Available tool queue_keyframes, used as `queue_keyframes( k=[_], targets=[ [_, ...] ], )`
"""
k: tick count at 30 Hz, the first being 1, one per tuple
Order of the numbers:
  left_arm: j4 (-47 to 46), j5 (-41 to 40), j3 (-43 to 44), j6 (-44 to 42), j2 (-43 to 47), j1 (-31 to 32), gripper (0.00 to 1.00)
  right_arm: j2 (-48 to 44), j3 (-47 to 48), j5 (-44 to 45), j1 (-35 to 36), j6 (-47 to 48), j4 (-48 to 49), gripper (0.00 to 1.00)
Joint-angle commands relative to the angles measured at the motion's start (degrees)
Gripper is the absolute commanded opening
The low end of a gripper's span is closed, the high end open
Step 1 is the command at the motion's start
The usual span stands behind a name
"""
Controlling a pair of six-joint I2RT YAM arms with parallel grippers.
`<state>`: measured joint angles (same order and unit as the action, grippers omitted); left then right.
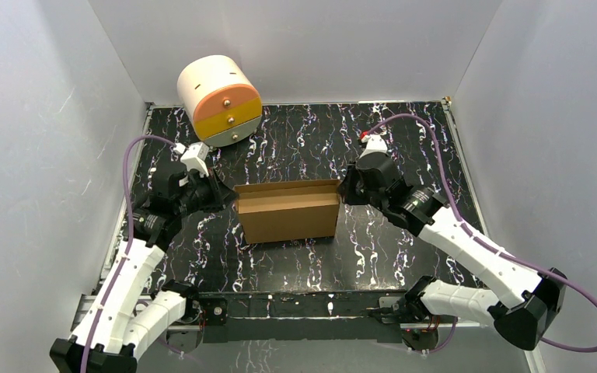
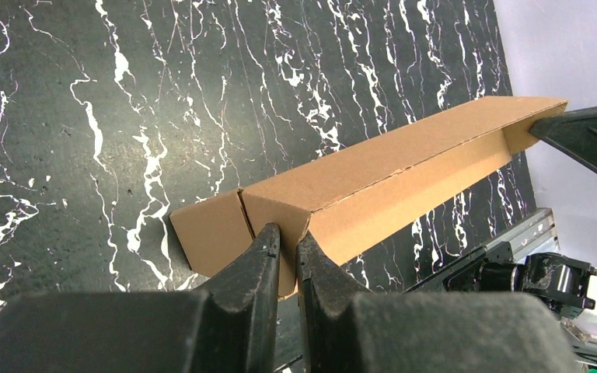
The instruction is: Fold the paper box
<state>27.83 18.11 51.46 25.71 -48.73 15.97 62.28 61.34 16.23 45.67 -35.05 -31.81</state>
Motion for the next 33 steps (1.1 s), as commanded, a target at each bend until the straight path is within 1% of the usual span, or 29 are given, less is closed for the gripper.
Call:
queue_keyframes(
  k=[1, 4, 10, 11, 15, 17, 19, 22, 26, 28, 29, 30, 33],
  targets=[
    [-1.4, 2.1, -5.3, -0.3, 3.1, 1.0, 0.09, -0.2, -6.1, -4.1, 1.2, 2.5, 4.1, 0.00],
    [-4.1, 1.8, -9.1, -0.3, 5.4, 1.5, 0.10, -1.7, -10.1, -4.7, 1.8, 3.8, 9.2, 0.00],
    [-6.9, 1.4, -14.5, 0.4, 10.7, 1.7, 0.16, -5.5, -15.1, -5.5, 2.0, 7.4, 14.9, 0.00],
    [-7.1, 1.4, -15.0, 0.7, 11.3, 1.7, 0.18, -6.1, -15.4, -5.4, 2.0, 8.0, 15.2, 0.03],
    [-7.0, 0.5, -15.3, 1.7, 13.4, 1.7, 0.34, -8.1, -14.9, -4.0, 2.0, 9.6, 14.7, 0.20],
    [-6.6, 0.5, -14.3, 2.8, 13.9, 1.7, 0.43, -9.2, -13.9, -3.1, 2.0, 10.1, 13.9, 0.29],
    [-6.2, 0.9, -12.9, 4.1, 14.3, 1.7, 0.54, -10.3, -12.6, -1.8, 2.0, 10.7, 12.6, 0.38],
    [-4.4, 0.3, -10.3, 4.9, 14.8, 1.7, 0.68, -11.6, -10.4, -1.4, 2.0, 11.4, 10.6, 0.49],
    [-0.8, -2.8, -6.8, 5.9, 15.6, 1.7, 0.82, -13.2, -8.1, -1.7, 2.0, 11.8, 10.1, 0.66],
    [0.1, -4.5, -5.4, 7.1, 15.9, 1.7, 0.85, -13.4, -6.9, -1.7, 2.0, 11.9, 10.4, 0.75],
    [0.3, -5.6, -4.7, 7.8, 15.7, 1.7, 0.85, -13.0, -6.4, -1.7, 1.9, 11.9, 10.5, 0.77],
    [0.5, -6.8, -4.2, 8.6, 15.4, 1.7, 0.86, -12.4, -5.8, -1.8, 1.9, 11.9, 10.6, 0.79],
    [0.4, -9.8, -2.6, 10.8, 12.8, 1.7, 0.85, -9.7, -3.6, -0.7, 2.0, 12.2, 10.9, 0.81]
  ],
)
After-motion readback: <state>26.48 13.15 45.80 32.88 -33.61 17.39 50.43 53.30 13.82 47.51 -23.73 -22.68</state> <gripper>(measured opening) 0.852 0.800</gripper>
